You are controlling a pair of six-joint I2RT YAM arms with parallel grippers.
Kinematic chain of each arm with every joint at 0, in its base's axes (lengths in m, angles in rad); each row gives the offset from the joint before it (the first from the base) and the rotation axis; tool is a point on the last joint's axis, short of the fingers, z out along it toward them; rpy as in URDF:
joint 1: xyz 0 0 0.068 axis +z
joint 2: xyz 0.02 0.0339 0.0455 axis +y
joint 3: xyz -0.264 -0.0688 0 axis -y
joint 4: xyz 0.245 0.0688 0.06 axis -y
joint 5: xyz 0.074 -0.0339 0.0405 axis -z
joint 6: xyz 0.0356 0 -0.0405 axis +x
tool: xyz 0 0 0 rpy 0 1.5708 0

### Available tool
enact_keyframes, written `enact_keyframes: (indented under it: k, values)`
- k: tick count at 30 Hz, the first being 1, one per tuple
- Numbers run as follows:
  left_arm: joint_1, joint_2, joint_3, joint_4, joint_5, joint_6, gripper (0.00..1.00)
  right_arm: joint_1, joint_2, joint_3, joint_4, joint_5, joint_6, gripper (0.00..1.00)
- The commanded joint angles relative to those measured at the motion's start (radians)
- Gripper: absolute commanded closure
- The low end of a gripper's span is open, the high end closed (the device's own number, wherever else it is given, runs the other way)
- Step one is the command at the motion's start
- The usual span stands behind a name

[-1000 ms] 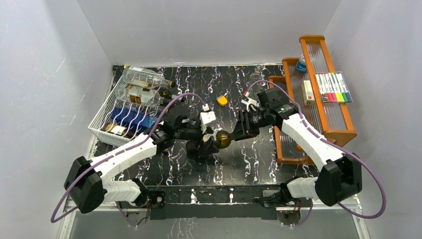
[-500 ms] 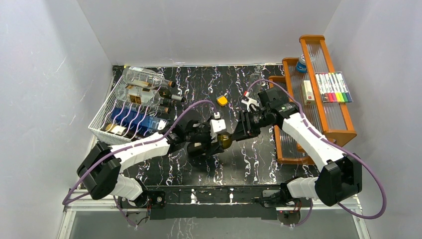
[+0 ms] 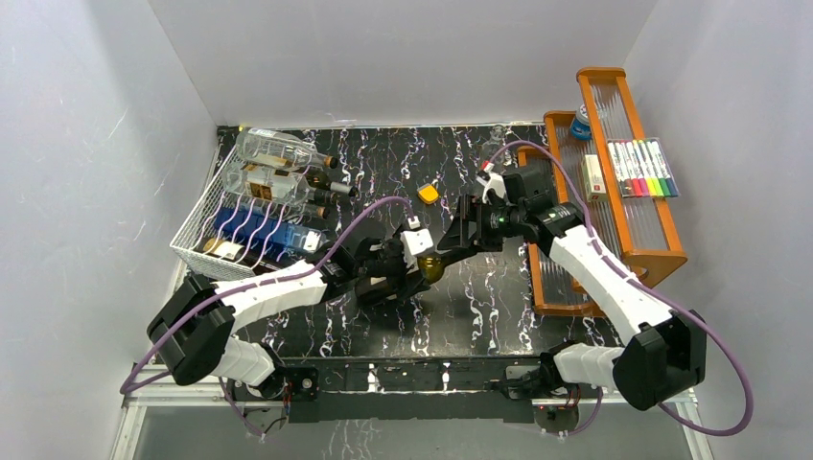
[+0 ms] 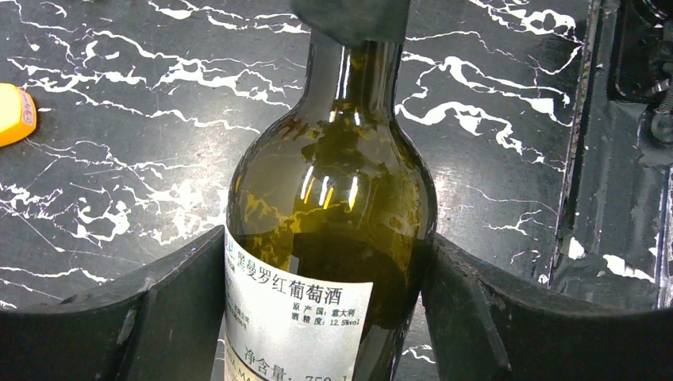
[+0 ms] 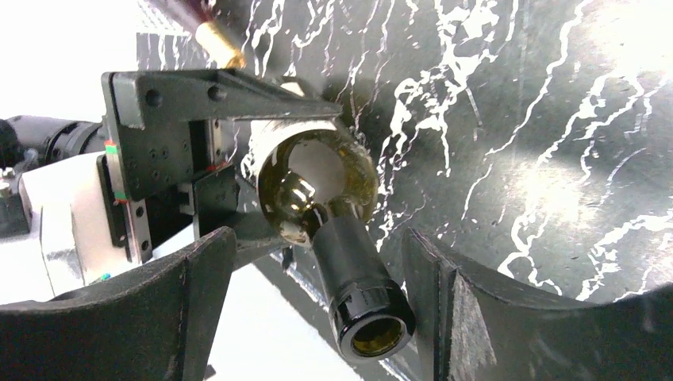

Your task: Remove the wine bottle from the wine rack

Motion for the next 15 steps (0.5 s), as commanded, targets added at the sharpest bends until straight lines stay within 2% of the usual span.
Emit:
enact_keyframes:
  k: [1,8,15]
  values:
    - [-0.008,-0.014,-0.012,0.050,-0.021,-0.024,0.71,0.002,-0.053,-0.051,0.150,0.113,0.108,0.14]
    - [-0.009,-0.048,-0.016,0.084,-0.064,-0.050,0.74,0.002,-0.152,-0.271,0.460,0.076,0.328,0.16]
    - [-0.009,-0.058,-0.030,0.123,-0.106,-0.074,0.75,0.004,-0.150,-0.421,0.705,0.031,0.492,0.21]
